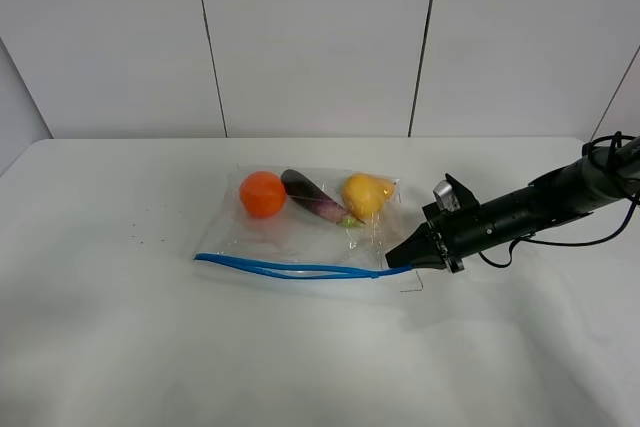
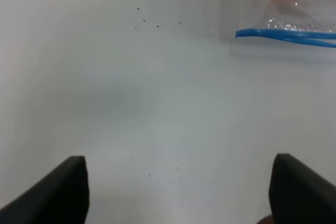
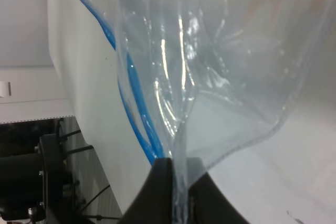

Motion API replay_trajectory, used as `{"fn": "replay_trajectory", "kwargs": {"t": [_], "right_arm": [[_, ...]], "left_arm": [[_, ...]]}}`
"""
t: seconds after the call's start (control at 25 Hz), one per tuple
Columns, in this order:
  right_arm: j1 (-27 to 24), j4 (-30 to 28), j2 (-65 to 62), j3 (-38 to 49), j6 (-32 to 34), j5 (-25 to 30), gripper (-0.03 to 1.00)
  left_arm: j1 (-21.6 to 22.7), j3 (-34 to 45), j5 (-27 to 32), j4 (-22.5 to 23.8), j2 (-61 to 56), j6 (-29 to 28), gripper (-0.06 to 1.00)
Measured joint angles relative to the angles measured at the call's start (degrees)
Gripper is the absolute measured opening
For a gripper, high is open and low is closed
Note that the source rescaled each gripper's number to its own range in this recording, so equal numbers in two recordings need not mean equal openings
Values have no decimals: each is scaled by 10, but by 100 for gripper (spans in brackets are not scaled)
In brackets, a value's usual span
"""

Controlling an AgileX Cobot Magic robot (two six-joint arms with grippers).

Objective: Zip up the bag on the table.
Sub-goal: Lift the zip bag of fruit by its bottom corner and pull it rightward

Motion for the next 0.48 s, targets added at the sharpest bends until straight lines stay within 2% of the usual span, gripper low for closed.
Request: {"fn": "replay_trajectory", "kwargs": {"t": [0.48], "right_arm": [[0, 22, -5, 0, 66, 9, 0]], "left_arm": [[0, 0, 0, 0, 0, 0, 100]]}}
